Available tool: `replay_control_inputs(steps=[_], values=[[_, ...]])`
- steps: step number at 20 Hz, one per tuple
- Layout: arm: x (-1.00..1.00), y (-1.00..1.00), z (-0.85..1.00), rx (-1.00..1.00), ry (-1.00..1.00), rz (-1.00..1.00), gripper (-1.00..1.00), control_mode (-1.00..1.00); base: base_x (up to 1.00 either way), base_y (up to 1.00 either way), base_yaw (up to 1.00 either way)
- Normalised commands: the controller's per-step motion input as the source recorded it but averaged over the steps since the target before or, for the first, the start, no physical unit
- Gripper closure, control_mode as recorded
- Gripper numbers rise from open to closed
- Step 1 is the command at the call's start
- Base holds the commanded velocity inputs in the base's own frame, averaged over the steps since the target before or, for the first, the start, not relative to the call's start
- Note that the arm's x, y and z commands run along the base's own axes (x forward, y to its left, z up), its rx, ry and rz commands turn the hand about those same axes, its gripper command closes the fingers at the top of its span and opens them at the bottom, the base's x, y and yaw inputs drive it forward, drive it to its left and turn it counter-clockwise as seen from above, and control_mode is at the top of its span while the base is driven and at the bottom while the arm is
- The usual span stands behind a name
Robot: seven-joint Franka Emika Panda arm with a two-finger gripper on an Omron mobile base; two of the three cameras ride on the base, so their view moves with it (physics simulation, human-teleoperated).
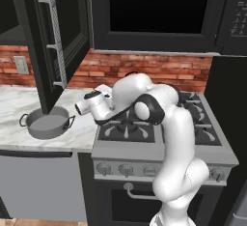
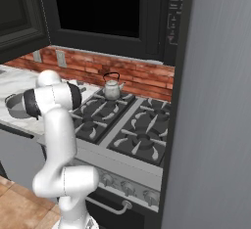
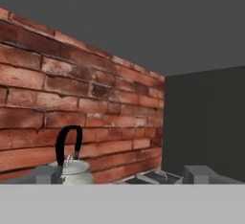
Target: Pick the kettle from the cabinet and place it on a stove burner. Then pick the pot from the counter and place it on another stove burner. Finally, turn both burners on.
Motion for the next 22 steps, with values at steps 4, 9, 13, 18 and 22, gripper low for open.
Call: replay_control_inputs(steps=[4,9,13,18,22], values=[[-0.69,-0.01,0.39,0.00,-0.02,0.00,-1.00,-1.00,0.00,0.00,0.00],[-0.68,-0.11,0.32,0.00,-0.01,0.00,-1.00,-1.00,0.00,0.00,0.00],[-0.68,-0.19,0.22,0.00,-0.01,0.00,-1.00,-1.00,0.00,0.00,0.00],[-0.69,-0.20,0.25,0.02,0.00,0.00,-1.00,-1.00,0.00,0.00,0.00],[-0.64,-0.18,0.30,0.07,0.00,0.00,-1.00,-1.00,0.00,0.00,0.00]])
